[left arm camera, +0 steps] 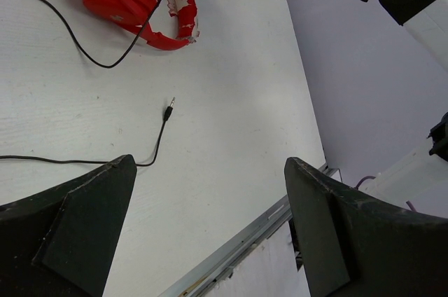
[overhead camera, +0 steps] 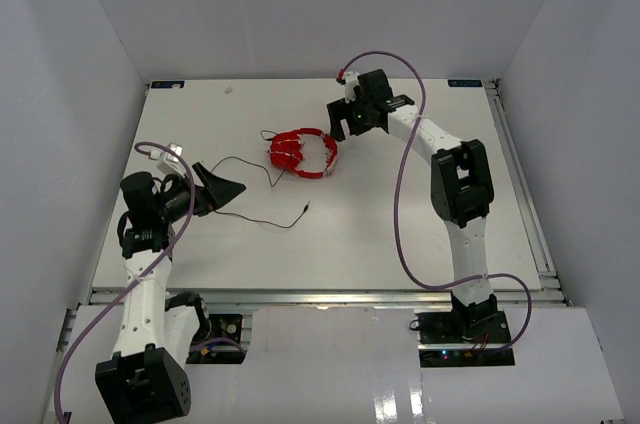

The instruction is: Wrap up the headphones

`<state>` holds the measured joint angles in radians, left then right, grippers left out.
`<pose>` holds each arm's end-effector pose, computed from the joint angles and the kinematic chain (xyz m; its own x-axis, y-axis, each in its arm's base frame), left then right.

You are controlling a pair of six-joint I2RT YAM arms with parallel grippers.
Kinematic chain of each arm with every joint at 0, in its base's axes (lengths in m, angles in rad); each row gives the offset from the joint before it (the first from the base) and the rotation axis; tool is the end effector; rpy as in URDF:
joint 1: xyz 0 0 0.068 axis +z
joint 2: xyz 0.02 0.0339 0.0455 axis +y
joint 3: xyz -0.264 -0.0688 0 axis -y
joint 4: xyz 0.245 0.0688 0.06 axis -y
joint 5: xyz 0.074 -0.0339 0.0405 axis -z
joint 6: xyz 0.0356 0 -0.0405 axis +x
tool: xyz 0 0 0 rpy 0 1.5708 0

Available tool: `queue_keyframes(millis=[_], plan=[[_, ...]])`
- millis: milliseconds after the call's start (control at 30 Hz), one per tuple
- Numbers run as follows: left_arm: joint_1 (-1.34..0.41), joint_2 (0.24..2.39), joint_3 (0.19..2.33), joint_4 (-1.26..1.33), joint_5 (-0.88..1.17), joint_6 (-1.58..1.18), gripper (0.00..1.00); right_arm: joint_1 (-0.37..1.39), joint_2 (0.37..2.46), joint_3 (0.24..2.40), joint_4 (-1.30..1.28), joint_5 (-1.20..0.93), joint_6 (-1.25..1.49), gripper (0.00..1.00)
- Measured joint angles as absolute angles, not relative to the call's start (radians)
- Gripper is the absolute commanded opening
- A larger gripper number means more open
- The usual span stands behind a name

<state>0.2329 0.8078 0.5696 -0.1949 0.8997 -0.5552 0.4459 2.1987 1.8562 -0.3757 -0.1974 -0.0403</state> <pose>0.1787 0.0137 0.2645 -0.6359 -0.4877 -0.5981 0.2505 0.6025 -0.7577 0.4553 0.2254 0.2297 -0.5708 -0.3166 -0.7576 -0.5796 0.8089 0.0986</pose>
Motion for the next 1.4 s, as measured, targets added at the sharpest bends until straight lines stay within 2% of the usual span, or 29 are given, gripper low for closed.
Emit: queue_keyframes(millis=[200,300,333,433,467,667,733,900,1000,1200,1400], plan=[[0.233,0.808,0.569,-0.203,0.899,-0.551,0.98,0.526,2.286,1.868,-0.411,-0.098,0.058,0.66],[0.233,0.804,0.569,-0.205,0.899,-0.550,0.98,0.572,2.314,1.870,-0.418,-0.021,0.078,0.52],[0.233,0.801,0.569,-0.207,0.898,-0.550,0.98,0.585,2.315,1.872,-0.417,0.002,0.081,0.45],[0.233,0.793,0.567,-0.210,0.891,-0.550,0.98,0.608,2.318,1.869,-0.419,0.037,0.089,0.13],[0.233,0.792,0.565,-0.210,0.890,-0.550,0.98,0.609,2.318,1.868,-0.419,0.040,0.093,0.08],[0.195,0.817,0.552,-0.174,0.870,-0.550,0.98,0.593,2.308,1.851,-0.408,0.045,0.085,0.08],[0.096,0.835,0.557,-0.163,0.805,-0.536,0.97,0.587,2.262,1.790,-0.391,0.043,0.061,0.08],[-0.323,0.944,0.653,-0.128,0.603,-0.443,0.97,0.527,1.951,1.532,-0.357,0.067,-0.031,0.08],[-0.482,0.992,0.658,-0.052,0.505,-0.386,0.96,0.443,1.695,1.383,-0.326,0.092,-0.093,0.08],[-0.641,1.103,0.627,0.170,0.380,-0.289,0.92,0.242,1.337,1.234,-0.281,0.060,-0.120,0.08],[-0.744,1.348,0.676,0.326,0.251,-0.191,0.91,0.190,1.236,1.227,-0.342,-0.036,-0.117,0.08]])
